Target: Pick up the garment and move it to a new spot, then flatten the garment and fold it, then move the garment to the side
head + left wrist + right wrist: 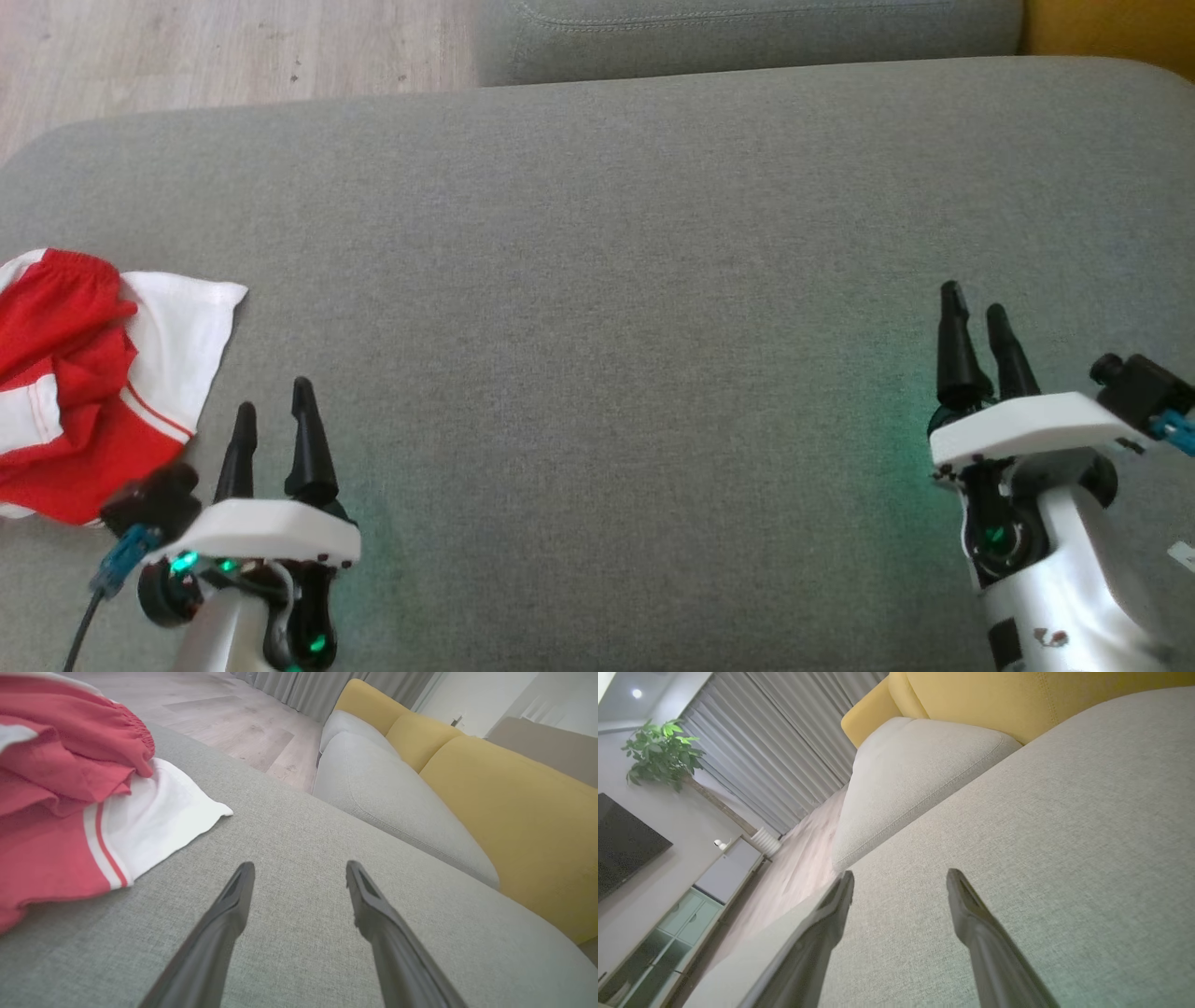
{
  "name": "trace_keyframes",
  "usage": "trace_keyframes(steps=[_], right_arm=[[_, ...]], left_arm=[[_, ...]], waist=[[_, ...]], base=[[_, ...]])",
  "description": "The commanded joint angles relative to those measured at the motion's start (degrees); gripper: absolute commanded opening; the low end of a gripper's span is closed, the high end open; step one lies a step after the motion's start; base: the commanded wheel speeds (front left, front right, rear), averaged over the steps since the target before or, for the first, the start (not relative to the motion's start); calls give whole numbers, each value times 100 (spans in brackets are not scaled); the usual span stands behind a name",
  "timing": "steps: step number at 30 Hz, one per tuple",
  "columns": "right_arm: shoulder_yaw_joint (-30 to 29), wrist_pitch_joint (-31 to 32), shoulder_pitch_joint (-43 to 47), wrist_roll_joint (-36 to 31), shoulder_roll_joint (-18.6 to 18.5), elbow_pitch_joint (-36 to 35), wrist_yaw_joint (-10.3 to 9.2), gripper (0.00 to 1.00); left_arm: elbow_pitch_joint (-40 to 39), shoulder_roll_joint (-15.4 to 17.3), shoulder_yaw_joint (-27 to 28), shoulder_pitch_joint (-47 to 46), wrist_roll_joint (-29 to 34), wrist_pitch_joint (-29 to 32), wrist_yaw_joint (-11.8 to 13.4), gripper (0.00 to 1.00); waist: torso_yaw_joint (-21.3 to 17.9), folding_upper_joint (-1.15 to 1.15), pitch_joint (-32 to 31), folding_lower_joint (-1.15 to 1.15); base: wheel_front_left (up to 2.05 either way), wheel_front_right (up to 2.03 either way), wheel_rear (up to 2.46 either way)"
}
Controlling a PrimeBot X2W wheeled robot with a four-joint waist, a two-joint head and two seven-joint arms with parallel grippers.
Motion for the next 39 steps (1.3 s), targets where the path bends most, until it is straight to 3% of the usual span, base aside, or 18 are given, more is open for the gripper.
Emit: trace_keyframes(steps=[1, 22, 39], right_arm=[[119, -96, -339, -198, 10, -130, 15, 100], [215, -451, -400, -1873, 87, 311, 18, 100], [168, -722, -293, -2986, 122, 493, 21, 100]], left_arm=[[-133, 159, 46, -380, 200, -93, 44, 100], [51, 202, -278, -354, 1585, -446, 294, 100], [231, 107, -57, -209, 2557, -715, 471, 100]], waist=[[2, 0, 2, 0], [-22, 0, -104, 0], [-55, 0, -223, 0]], base=[[0, 0, 0], [0, 0, 0], [0, 0, 0]])
